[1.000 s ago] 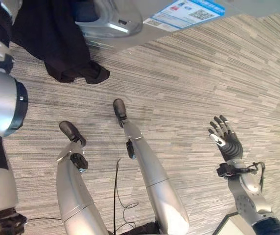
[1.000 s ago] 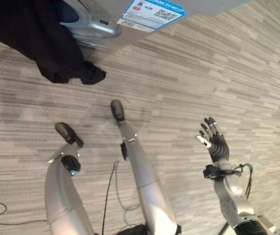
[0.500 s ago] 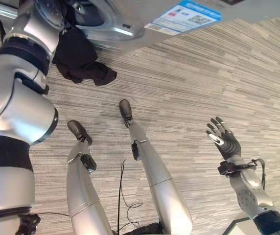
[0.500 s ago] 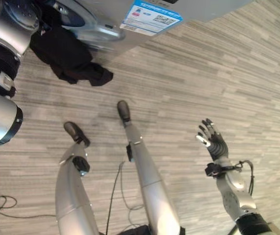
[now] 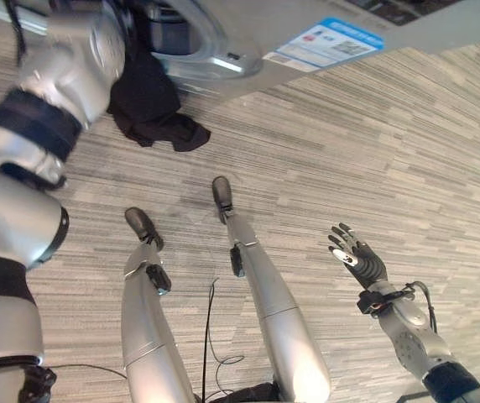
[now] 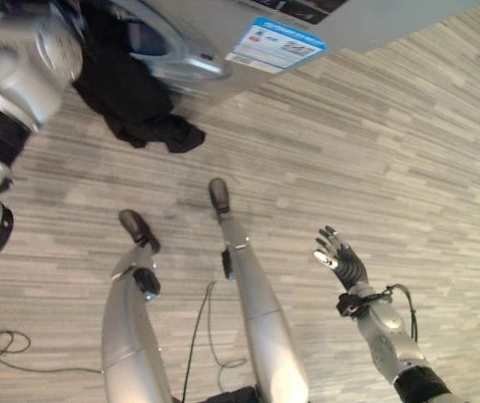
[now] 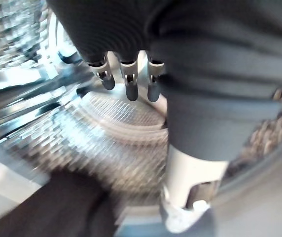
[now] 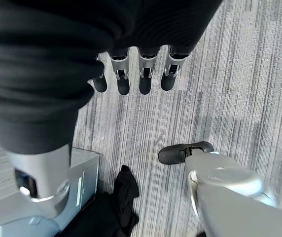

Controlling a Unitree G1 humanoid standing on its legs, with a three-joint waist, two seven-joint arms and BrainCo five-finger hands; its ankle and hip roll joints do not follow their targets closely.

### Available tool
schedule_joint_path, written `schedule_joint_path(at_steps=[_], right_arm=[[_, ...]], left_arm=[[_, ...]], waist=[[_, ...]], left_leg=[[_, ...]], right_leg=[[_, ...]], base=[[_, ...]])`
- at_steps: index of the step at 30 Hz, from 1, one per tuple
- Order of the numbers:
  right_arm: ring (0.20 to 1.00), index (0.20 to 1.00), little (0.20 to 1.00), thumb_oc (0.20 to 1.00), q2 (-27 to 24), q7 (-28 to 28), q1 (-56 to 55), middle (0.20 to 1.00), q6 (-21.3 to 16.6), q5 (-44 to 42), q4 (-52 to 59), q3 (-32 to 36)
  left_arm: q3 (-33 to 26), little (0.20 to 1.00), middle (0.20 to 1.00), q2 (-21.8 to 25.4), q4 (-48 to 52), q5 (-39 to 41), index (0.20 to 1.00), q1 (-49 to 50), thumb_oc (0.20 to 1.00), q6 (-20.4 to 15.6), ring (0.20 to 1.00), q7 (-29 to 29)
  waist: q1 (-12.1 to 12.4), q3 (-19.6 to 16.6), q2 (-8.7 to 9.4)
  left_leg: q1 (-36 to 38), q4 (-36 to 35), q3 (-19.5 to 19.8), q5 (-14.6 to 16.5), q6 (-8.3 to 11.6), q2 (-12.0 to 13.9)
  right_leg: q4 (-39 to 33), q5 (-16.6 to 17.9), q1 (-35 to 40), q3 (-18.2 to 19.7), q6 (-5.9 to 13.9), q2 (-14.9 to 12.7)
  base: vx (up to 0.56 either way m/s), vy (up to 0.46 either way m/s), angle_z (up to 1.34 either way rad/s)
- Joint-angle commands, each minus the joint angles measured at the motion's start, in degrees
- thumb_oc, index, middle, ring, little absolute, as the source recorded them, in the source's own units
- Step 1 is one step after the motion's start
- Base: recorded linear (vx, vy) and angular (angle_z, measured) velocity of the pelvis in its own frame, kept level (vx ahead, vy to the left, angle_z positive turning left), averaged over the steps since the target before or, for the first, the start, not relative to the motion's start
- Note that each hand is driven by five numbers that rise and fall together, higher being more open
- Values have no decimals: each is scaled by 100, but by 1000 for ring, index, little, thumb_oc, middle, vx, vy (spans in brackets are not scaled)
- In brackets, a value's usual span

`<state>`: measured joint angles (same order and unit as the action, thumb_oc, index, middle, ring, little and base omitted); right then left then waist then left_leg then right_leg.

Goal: Grab the laundry basket,head to the washer,open it,put in the laundry and shut it.

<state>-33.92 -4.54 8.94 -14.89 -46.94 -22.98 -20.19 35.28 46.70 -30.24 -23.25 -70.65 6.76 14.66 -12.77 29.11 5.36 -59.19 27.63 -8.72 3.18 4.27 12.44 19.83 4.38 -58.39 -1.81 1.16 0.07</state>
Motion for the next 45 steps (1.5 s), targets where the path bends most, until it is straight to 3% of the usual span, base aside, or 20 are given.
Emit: schedule_joint_path(at_steps=[1, 2, 3, 5, 6, 7, 8, 9, 13, 17, 24, 26, 27, 28, 31, 32, 34, 45], right_arm=[[1000, 1000, 1000, 1000, -81, 658, 410, 1000, 222, 1064, -9, 475], [1000, 1000, 1000, 1000, -89, 670, 429, 1000, 225, 1075, -25, 429], [1000, 1000, 1000, 1000, -14, 807, 688, 1000, 293, 1280, -222, 416], [1000, 1000, 1000, 1000, -12, 1054, 1236, 1000, 354, 1596, -639, 448], [1000, 1000, 1000, 1000, -14, 1054, 1249, 1000, 349, 1594, -649, 429], [1000, 1000, 1000, 1000, -59, 1250, 1799, 1000, 395, 1685, -1025, 363], [1000, 1000, 1000, 1000, -69, 1448, 2837, 1000, 582, 1874, -1714, 242], [1000, 1000, 1000, 1000, -64, 1441, 2876, 1000, 570, 1868, -1750, 214], [1000, 1000, 1000, 1000, -230, 1430, 4121, 1000, 783, 2131, -3103, -262], [1000, 1000, 1000, 1000, -269, 1253, 5059, 1000, 961, 2215, -4261, -821], [1000, 1000, 1000, 1000, -326, 1073, 5810, 1000, 1064, 2188, -5273, -1084], [1000, 1000, 1000, 1000, -407, 1062, 6015, 1000, 1099, 2259, -5503, -1171], [1000, 1000, 1000, 1000, -478, 1083, 6123, 1000, 1133, 2299, -5631, -1181], [1000, 1000, 1000, 1000, -527, 1103, 6142, 1000, 1150, 2310, -5707, -1188], [1000, 1000, 1000, 1000, -651, 1100, 6282, 1000, 1165, 2236, -5883, -1199], [1000, 1000, 1000, 1000, -689, 1123, 6366, 1000, 1142, 2179, -5904, -1186], [1000, 1000, 1000, 1000, -710, 1145, 6458, 1000, 1120, 2055, -5958, -1177], [1000, 1000, 1000, 1000, -483, 1339, 7504, 1000, 918, 1253, -6131, -1183]], left_arm=[[-967, 1000, 1000, -566, 895, -471, 1000, 1459, 1000, 115, 1000, -427], [-1040, 1000, 1000, -549, 964, -493, 1000, 1544, 1000, 133, 1000, -461], [-1332, 1000, 1000, -735, 1363, -471, 1000, 2101, 1000, 124, 1000, -585], [-1576, 1000, 1000, -1046, 1590, -216, 1000, 3220, 1000, -190, 1000, -636], [-1599, 1000, 1000, -1042, 1606, -220, 1000, 3242, 1000, -187, 1000, -644], [-1531, 1000, 1000, -1207, 1982, 31, 1000, 3269, 1000, -218, 1000, -720], [-1611, 1000, 1000, -1424, 2829, 546, 1000, 3884, 1000, -430, 1000, -895], [-1644, 1000, 1000, -1416, 2863, 548, 1000, 3909, 1000, -421, 1000, -910], [-1578, 1000, 1000, -1375, 3616, 1212, 1000, 4733, 1000, -848, 1000, -1189], [-1314, 1000, 1000, -1357, 3757, 1575, 1000, 4961, 1000, -956, 1000, -1318], [-1289, 1000, 1000, -1276, 3804, 1947, 1000, 5511, 1000, -1117, 1000, -1181], [-1291, 1000, 1000, -1240, 3880, 2066, 1000, 5626, 1000, -1169, 1000, -1186], [-1287, 1000, 1000, -1230, 3906, 2175, 1000, 5654, 1000, -1209, 1000, -1176], [-1269, 1000, 1000, -1240, 3923, 2249, 1000, 5704, 1000, -1232, 1000, -1173], [-1282, 1000, 1000, -1282, 4007, 2489, 1000, 5731, 1000, -1325, 1000, -1126], [-1281, 1000, 1000, -1301, 4044, 2585, 1000, 5690, 1000, -1368, 1000, -1104], [-1247, 1000, 1000, -1358, 4076, 2748, 1000, 5671, 1000, -1402, 1000, -1095], [-1119, 1000, 1000, -1546, 4156, 3858, 1000, 5337, 1000, -1700, 1000, -969]], waist=[[154, 68, -315], [152, 68, -362], [180, 68, -373], [381, 68, -461], [366, 68, -463], [428, 68, -510], [640, 68, -644], [618, 68, -652], [974, 68, -862], [1252, 68, -1031], [1770, 68, -1341], [1853, 68, -1405], [1890, 68, -1433], [1949, 68, -1480], [2035, 68, -1540], [2050, 68, -1536], [2137, 68, -1571], [2423, 68, -1772]], left_leg=[[398, 419, 674, 647, 360, 285], [506, 417, 723, 788, 379, 317], [392, 413, 683, 662, 335, 260], [450, 418, 755, 846, 316, 222], [450, 419, 758, 848, 316, 223], [385, 361, 784, 805, 287, 153], [115, 230, 784, 583, 228, -32], [102, 231, 794, 580, 227, -34], [-37, 79, 887, 473, 210, -179], [-190, 5, 1007, 395, 199, -300], [-194, -137, 1219, 442, 198, -439], [-272, -154, 1271, 422, 194, -482], [-435, -200, 1268, 258, 176, -536], [-330, -206, 1322, 419, 194, -525], [-444, -264, 1363, 376, 201, -562], [-617, -312, 1359, 193, 181, -602], [-554, -339, 1410, 347, 199, -587], [-912, -598, 1707, 179, 191, -726]], right_leg=[[8, -356, -169, -113, 419, -226], [49, -491, -79, -116, 460, -189], [-5, -351, -165, -118, 413, -235], [33, -465, -105, -119, 459, -233], [31, -466, -101, -122, 459, -232], [-37, -429, -129, -132, 460, -281], [-175, -244, -312, -181, 435, -436], [-178, -241, -317, -190, 436, -438], [-300, -205, -352, -312, 471, -557], [-321, -207, -386, -434, 517, -672], [-209, -463, -310, -557, 624, -784], [-152, -501, -370, -584, 630, -817], [-177, -389, -503, -628, 594, -868], [-103, -564, -427, -595, 639, -842], [-11, -631, -549, -636, 640, -862], [-54, -491, -704, -696, 605, -907], [62, -690, -683, -689, 660, -880], [388, -995, -1086, -795, 696, -950]], base=[[47, 106, 16], [-14, 93, 18], [51, 83, 10], [20, 77, 7], [-12, 32, 5], [-84, 45, 14], [-84, 46, 22], [-68, 54, 33], [-7, 38, 21], [-4, 34, 12], [29, 24, 17], [-22, -14, 13], [21, -19, 15], [19, -5, 23], [25, 22, 25], [18, 4, 19], [48, -5, 17], [33, -14, 8]])
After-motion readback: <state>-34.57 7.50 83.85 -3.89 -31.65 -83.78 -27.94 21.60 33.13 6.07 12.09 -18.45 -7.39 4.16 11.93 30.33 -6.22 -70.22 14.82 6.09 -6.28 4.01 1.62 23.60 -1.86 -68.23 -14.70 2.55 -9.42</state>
